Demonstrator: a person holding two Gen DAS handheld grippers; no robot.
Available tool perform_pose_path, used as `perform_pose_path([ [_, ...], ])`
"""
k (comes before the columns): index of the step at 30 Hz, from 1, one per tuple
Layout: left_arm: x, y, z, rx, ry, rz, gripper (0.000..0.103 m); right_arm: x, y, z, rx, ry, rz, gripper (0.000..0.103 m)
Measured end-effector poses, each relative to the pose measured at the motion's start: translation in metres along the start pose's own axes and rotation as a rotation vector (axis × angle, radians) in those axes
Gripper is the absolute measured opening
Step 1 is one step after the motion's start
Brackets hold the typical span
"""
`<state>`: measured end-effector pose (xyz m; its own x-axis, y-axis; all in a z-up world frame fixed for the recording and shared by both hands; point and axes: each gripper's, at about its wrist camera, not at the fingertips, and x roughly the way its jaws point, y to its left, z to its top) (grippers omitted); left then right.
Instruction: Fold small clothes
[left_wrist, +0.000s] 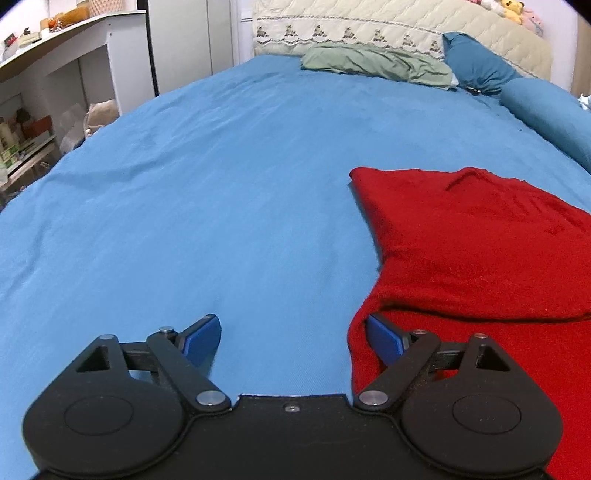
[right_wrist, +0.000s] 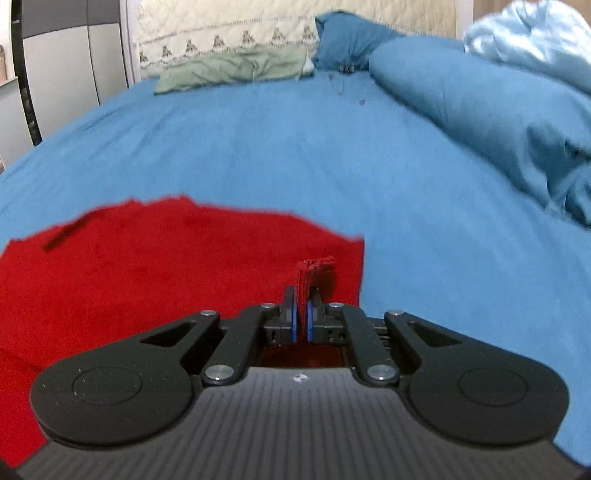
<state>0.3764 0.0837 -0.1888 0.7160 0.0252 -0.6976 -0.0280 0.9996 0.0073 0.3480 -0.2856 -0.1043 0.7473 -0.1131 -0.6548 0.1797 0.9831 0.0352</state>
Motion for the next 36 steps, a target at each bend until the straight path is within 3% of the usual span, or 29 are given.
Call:
perform_pose_path([
  [1, -0.008, -0.004, 0.001, 0.014, -0.014, 0.002, 0.088, 0.0, -0.003, -0.006, 0.01, 0.016, -0.003, 0.024],
  [2, -0.018, -0.011, 0.004, 0.037, -0.044, -0.015, 0.088, -0.006, -0.003, -0.013, 0.018, 0.022, -0.016, 0.037],
  [3, -0.027, -0.018, 0.007, 0.06, -0.075, -0.041, 0.089, -0.011, -0.005, -0.016, 0.017, 0.019, -0.036, 0.063],
  [5, -0.038, -0.036, 0.014, 0.115, -0.129, -0.104, 0.096, -0.029, -0.006, -0.022, -0.007, -0.049, -0.051, 0.092],
  [6, -0.039, -0.048, 0.019, 0.145, -0.145, -0.144, 0.096, -0.041, -0.003, -0.027, -0.022, -0.1, -0.039, 0.096],
  [8, -0.03, -0.067, 0.026, 0.172, -0.138, -0.203, 0.096, -0.047, 0.004, -0.025, -0.047, -0.14, 0.035, 0.096],
  [11, -0.002, -0.085, 0.029, 0.156, -0.087, -0.248, 0.096, -0.038, 0.018, -0.024, -0.065, -0.113, 0.151, 0.096],
  [14, 0.028, -0.086, 0.024, 0.113, 0.0, -0.228, 0.096, -0.014, 0.024, -0.028, -0.052, -0.039, 0.155, 0.098],
  [16, 0.028, -0.086, 0.021, 0.115, -0.019, -0.233, 0.097, 0.0, 0.02, -0.036, -0.017, 0.017, 0.119, 0.098],
  [20, 0.017, -0.088, 0.027, 0.144, 0.009, -0.222, 0.096, -0.005, 0.013, -0.045, 0.013, -0.028, 0.148, 0.099],
  [23, -0.02, -0.078, 0.036, 0.127, -0.038, -0.23, 0.096, -0.018, 0.011, -0.032, 0.02, -0.036, 0.164, 0.099],
  [29, -0.126, -0.053, 0.039, 0.159, -0.102, -0.219, 0.103, -0.118, -0.011, -0.003, 0.028, -0.129, 0.251, 0.103],
  [33, -0.194, -0.033, 0.019, 0.171, -0.113, -0.21, 0.103, -0.188, -0.024, 0.002, -0.013, -0.109, 0.26, 0.103],
  [36, -0.224, -0.018, -0.005, 0.142, -0.066, -0.239, 0.103, -0.232, -0.031, -0.014, -0.079, -0.06, 0.234, 0.103],
])
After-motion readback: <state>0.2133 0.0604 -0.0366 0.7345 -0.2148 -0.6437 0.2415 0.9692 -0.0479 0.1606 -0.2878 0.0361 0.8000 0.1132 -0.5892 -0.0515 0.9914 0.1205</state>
